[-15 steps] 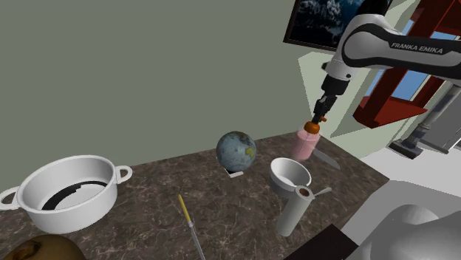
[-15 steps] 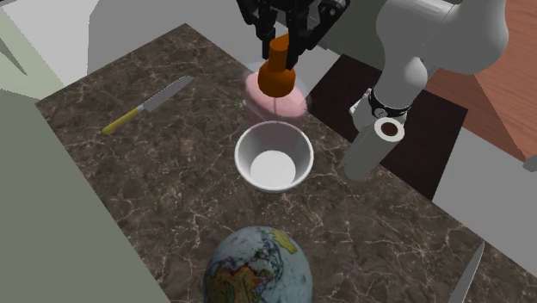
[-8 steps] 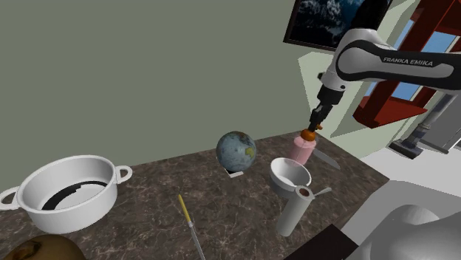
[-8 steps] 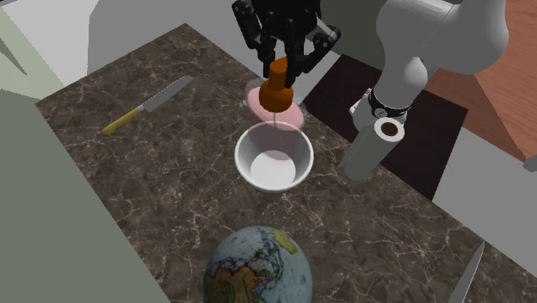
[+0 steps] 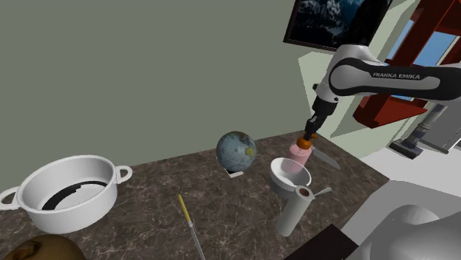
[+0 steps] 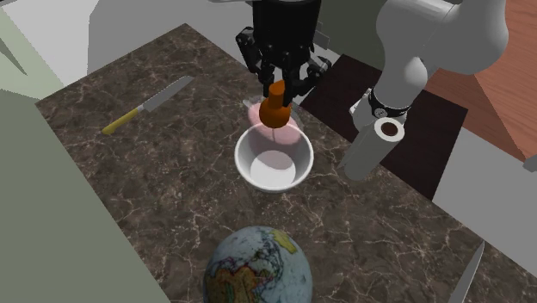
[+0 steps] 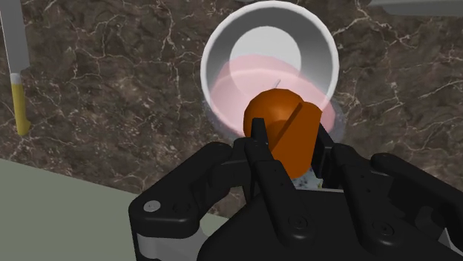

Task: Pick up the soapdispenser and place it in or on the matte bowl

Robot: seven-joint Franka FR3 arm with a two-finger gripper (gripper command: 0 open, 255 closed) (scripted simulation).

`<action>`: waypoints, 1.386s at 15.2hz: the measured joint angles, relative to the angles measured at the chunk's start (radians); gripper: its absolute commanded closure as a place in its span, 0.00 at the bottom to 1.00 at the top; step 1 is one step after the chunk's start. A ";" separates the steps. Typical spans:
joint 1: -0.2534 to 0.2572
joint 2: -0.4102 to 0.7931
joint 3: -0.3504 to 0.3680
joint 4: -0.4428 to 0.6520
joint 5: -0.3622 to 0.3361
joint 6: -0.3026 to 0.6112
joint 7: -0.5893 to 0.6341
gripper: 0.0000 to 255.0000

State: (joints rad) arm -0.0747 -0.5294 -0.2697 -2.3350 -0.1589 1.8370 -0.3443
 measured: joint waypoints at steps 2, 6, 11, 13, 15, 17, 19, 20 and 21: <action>-0.001 0.001 -0.003 -0.025 -0.003 0.026 0.001 1.00; -0.002 0.000 -0.005 -0.035 -0.004 0.036 0.000 1.00; -0.002 0.000 -0.005 -0.035 -0.004 0.036 0.000 0.00; -0.002 0.000 -0.005 -0.035 -0.004 0.037 0.000 0.00; -0.002 0.000 -0.005 -0.035 -0.004 0.037 0.000 0.00; 0.000 -0.007 0.002 -0.002 -0.001 -0.004 0.002 0.00; 0.002 -0.009 0.009 0.055 0.004 -0.062 0.000 0.00; 0.002 -0.010 0.010 0.067 0.006 -0.075 0.000 0.00; 0.003 -0.008 0.010 0.076 0.006 -0.083 -0.001 0.00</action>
State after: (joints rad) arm -0.0719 -0.5372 -0.2593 -2.2586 -0.1526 1.7543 -0.3455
